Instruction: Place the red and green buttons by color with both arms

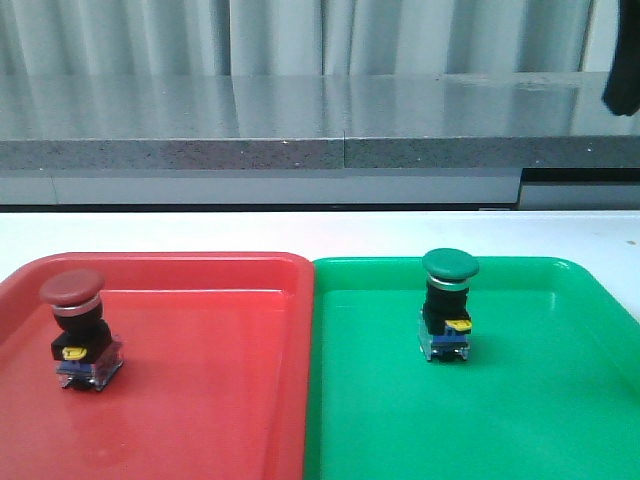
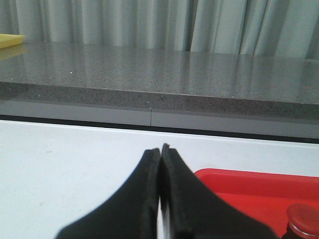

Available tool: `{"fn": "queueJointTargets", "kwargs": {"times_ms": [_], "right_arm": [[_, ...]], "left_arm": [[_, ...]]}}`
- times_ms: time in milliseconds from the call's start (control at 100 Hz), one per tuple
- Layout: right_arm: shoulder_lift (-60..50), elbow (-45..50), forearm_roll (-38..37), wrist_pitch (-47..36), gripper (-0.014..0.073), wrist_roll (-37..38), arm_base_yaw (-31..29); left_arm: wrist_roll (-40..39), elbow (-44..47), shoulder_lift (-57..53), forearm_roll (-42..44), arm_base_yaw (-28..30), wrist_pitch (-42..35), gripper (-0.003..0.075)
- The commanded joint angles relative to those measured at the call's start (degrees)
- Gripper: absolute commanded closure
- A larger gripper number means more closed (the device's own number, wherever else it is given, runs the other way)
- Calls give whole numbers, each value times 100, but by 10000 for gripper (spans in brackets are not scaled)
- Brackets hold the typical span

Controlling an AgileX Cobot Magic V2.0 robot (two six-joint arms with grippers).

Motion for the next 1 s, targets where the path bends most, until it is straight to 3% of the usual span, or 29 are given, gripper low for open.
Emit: {"fn": "queueJointTargets", "kwargs": {"times_ms": [0, 420, 730, 990], "right_arm": [[-356, -118, -126, -52, 656, -103, -234], [-1352, 37, -1022, -216, 657, -103, -371], [-2728, 1616, -1147, -2247, 657, -103, -371], [-3519, 2496, -1178, -2919, 657, -114, -371]], "left_arm": [[-6, 78, -186, -30, 17, -405, 741], [-6, 78, -186, -30, 17, -405, 741], [-6, 78, -186, -30, 17, -405, 741], [-6, 78, -186, -30, 17, -405, 741]]}}
